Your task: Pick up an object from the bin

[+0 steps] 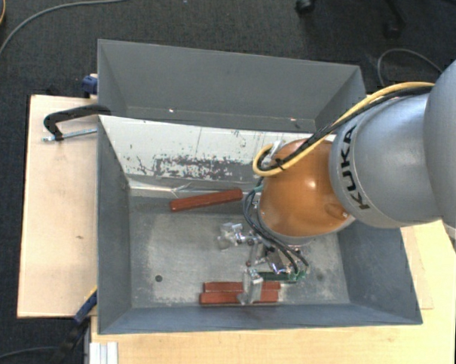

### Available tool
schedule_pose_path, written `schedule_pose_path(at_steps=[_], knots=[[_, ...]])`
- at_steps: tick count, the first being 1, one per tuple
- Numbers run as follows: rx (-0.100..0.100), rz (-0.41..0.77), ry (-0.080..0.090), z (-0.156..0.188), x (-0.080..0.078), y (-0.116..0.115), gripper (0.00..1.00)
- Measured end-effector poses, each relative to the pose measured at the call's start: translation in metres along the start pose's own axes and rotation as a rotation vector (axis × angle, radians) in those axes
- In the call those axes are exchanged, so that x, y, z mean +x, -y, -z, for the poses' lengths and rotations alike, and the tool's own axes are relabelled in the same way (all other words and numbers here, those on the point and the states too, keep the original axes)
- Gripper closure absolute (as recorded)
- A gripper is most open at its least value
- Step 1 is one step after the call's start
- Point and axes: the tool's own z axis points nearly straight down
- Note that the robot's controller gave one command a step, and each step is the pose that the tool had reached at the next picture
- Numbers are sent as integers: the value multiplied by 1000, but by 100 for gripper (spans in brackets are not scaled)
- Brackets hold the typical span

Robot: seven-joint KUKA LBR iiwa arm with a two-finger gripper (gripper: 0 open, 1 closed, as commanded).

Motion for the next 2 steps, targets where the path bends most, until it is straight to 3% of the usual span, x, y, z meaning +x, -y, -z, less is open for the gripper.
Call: schedule_pose_path(at_steps=[1, 2], knots=[[2, -42, -6, -31, 11, 45, 0], [1, -42, -3, -31, 10, 44, 0]])
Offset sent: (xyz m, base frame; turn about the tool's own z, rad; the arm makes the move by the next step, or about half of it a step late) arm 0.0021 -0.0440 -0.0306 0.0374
